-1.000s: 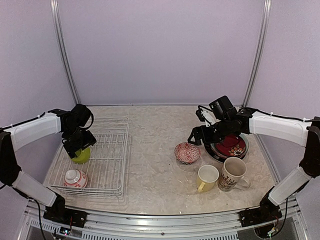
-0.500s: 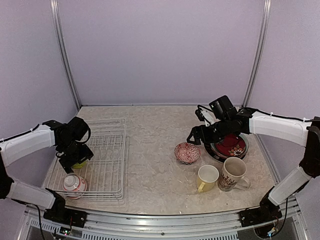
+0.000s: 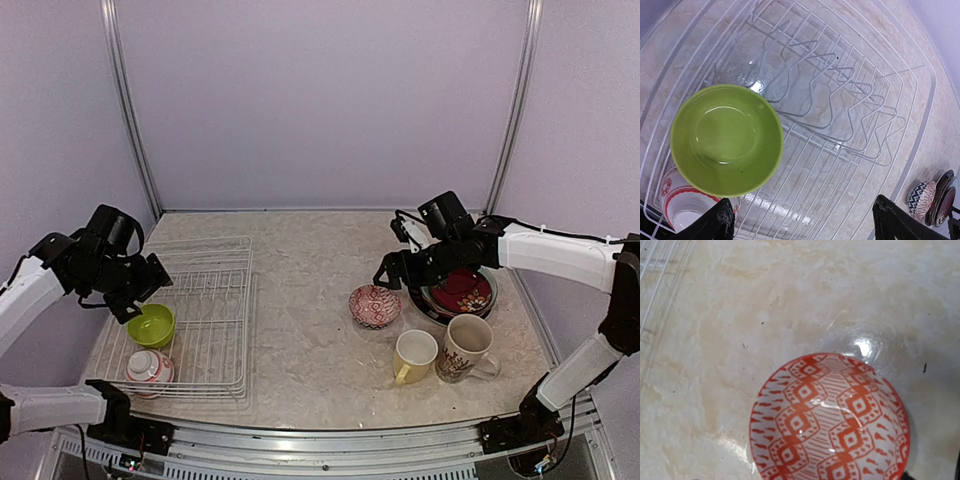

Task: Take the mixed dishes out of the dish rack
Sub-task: Grab the bowl from the dish rack.

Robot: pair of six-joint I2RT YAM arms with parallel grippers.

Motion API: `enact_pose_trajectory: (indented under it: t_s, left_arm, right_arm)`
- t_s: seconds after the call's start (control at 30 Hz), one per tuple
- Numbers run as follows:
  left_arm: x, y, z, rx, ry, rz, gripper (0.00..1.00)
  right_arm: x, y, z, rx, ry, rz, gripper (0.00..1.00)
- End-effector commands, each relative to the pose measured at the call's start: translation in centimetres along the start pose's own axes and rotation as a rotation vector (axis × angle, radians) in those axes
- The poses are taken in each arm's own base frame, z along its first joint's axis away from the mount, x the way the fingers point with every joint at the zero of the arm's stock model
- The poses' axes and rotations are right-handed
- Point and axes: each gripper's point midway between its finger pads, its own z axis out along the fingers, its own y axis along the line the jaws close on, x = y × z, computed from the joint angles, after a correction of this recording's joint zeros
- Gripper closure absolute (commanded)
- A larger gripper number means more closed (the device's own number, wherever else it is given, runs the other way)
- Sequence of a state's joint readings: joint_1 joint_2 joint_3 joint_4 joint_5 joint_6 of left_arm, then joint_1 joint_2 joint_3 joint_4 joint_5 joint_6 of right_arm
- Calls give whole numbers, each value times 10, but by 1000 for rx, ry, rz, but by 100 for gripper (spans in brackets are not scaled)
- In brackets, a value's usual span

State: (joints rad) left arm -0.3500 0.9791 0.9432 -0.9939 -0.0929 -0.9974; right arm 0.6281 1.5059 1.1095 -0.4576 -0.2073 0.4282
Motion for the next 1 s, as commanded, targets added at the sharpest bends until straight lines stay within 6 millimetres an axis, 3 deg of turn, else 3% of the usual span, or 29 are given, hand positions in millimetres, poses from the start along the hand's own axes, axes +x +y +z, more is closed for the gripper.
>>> enact_pose_trajectory:
  t_s: [0.0, 0.13, 0.27, 0.4, 0.57, 0.7, 0.97]
  left_arm:
    - [-19, 32, -20, -106, -39, -147, 7]
    - [-11, 56, -14, -207, 43, -327, 9]
    - [-7, 63, 7, -209, 52, -337, 20]
    - [-2, 88, 23, -295, 54, -364, 30]
    - [4, 106, 34, -379, 48, -383, 36]
    - [5, 112, 51, -377, 45, -398, 51]
    - [-4, 112, 71, -406, 58, -368, 71]
  right_arm:
    - [3, 4, 2, -17, 2, -6, 17]
    - [1, 4, 2, -16, -2, -10, 17]
    - [2, 5, 4, -25, -2, -7, 17]
    - [2, 5, 0, -25, -10, -6, 17]
    - [6, 2, -2, -9, -6, -7, 17]
    - [5, 3, -3, -14, -13, -3, 17]
    - [2, 3, -8, -4, -23, -2, 17]
